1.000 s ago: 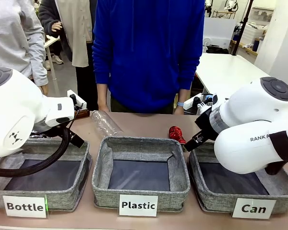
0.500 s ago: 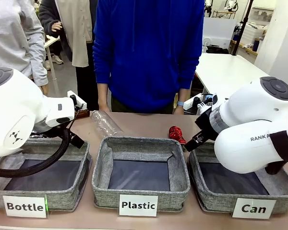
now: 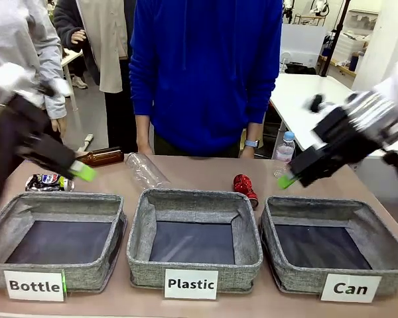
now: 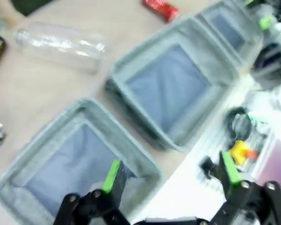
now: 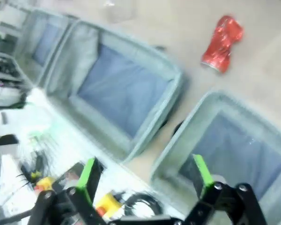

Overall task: Sort the can waste into the basket.
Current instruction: Pick up the can waste from the table and place it in the right Fabric basket.

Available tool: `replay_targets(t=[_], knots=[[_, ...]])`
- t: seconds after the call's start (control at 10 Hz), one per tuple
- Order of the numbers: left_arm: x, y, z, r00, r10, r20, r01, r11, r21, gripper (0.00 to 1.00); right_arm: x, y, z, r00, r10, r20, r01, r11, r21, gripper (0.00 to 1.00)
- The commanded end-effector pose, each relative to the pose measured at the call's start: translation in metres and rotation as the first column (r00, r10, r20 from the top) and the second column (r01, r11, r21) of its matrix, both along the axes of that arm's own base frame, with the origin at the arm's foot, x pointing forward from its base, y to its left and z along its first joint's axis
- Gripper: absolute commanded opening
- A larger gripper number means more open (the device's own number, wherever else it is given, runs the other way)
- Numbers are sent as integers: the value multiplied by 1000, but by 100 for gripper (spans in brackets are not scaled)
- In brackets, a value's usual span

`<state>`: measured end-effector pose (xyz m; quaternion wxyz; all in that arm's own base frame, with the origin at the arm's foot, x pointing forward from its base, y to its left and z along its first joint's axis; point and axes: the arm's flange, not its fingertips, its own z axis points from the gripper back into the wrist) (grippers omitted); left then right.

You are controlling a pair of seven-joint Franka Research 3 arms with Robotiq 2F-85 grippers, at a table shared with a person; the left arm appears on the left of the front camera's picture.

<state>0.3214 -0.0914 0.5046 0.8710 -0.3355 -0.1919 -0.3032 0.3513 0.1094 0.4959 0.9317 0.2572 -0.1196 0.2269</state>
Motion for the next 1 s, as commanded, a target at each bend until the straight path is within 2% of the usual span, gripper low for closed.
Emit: replay_targets(t=[0.0, 0.1, 0.2, 0.3, 0.4, 0.6, 0.7, 0.8, 0.9], knots=[[-23, 90, 2, 991, -131, -38, 122, 976, -182, 100, -8, -80, 29, 988, -94, -122, 119, 970, 212, 100], [-30, 142, 6, 998, -60, -28, 49, 957, -285, 100, -16, -123, 32, 981, -109, -163, 160, 924, 347, 100], [-31, 198, -5, 998, 30, -54, -50, 915, -400, 100, -26, -171, 27, 970, -170, -175, 231, 873, 430, 100], [-40, 249, -18, 991, 121, -54, -131, 846, -517, 100, -36, -213, 18, 960, -211, -185, 277, 819, 503, 100], [-58, 287, -38, 974, 224, -44, -202, 755, -624, 100, -44, -253, 4, 925, -297, -238, 380, 753, 537, 100], [-94, 308, -66, 921, 377, -102, -321, 583, -746, 100, -62, -328, -34, 834, -427, -350, 550, 600, 580, 100], [-95, 304, -71, 900, 414, -139, -367, 544, -755, 100, -68, -349, -52, 800, -460, -386, 597, 535, 598, 100], [-93, 298, -71, 897, 415, -151, -376, 538, -754, 100, -71, -360, -67, 758, -495, -426, 647, 481, 591, 100], [-87, 288, -68, 894, 422, -148, -378, 535, -755, 100, -69, -364, -82, 726, -508, -463, 683, 454, 573, 100]])
